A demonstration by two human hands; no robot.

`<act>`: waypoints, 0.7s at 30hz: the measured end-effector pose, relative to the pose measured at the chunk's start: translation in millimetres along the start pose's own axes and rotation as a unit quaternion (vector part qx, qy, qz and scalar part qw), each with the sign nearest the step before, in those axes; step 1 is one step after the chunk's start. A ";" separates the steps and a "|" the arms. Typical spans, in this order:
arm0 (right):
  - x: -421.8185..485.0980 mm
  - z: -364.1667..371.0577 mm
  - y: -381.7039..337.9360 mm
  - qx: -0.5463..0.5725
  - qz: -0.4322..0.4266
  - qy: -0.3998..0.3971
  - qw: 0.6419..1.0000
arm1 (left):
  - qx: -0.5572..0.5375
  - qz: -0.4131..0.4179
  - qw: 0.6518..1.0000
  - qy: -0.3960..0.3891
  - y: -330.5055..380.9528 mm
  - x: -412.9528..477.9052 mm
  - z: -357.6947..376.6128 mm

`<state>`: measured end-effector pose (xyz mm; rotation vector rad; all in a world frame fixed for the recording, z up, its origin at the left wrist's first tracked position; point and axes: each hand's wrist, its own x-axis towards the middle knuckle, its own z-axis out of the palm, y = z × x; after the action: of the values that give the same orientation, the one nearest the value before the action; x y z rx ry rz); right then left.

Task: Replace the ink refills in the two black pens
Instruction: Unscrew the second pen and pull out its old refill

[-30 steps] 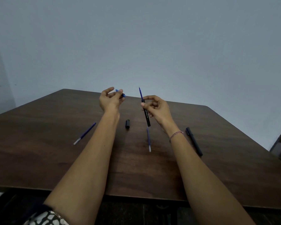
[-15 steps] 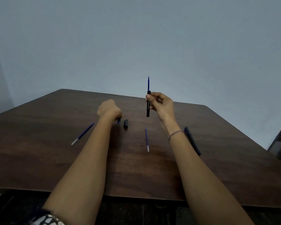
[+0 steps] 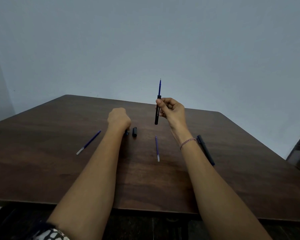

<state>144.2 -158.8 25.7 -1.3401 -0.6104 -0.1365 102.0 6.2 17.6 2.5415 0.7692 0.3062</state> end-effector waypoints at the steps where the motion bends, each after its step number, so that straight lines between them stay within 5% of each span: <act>1: 0.1 -0.2 0.0 0.001 0.000 0.001 1.000 | 0.009 0.002 1.000 0.001 0.4 0.6 0.2; 8: 0.5 -0.2 0.7 0.002 0.000 0.001 1.000 | 0.080 -0.025 0.994 0.065 0.6 1.3 0.4; 13: 1.5 -1.0 1.3 -0.003 0.006 0.002 1.000 | -0.192 0.006 0.959 0.210 3.5 7.5 -0.4; 17: 1.8 -2.0 6.0 -0.035 0.038 -0.014 0.999 | -0.472 0.103 0.868 0.113 18.6 -2.7 -4.7; 21: 2.5 -1.2 12.1 -0.073 0.052 -0.033 0.995 | -0.523 0.151 0.839 0.013 30.0 -14.5 -2.3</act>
<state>151.8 -156.3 16.3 -1.5196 -0.5936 -0.0515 103.3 -23.3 33.2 1.5740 0.0907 0.6492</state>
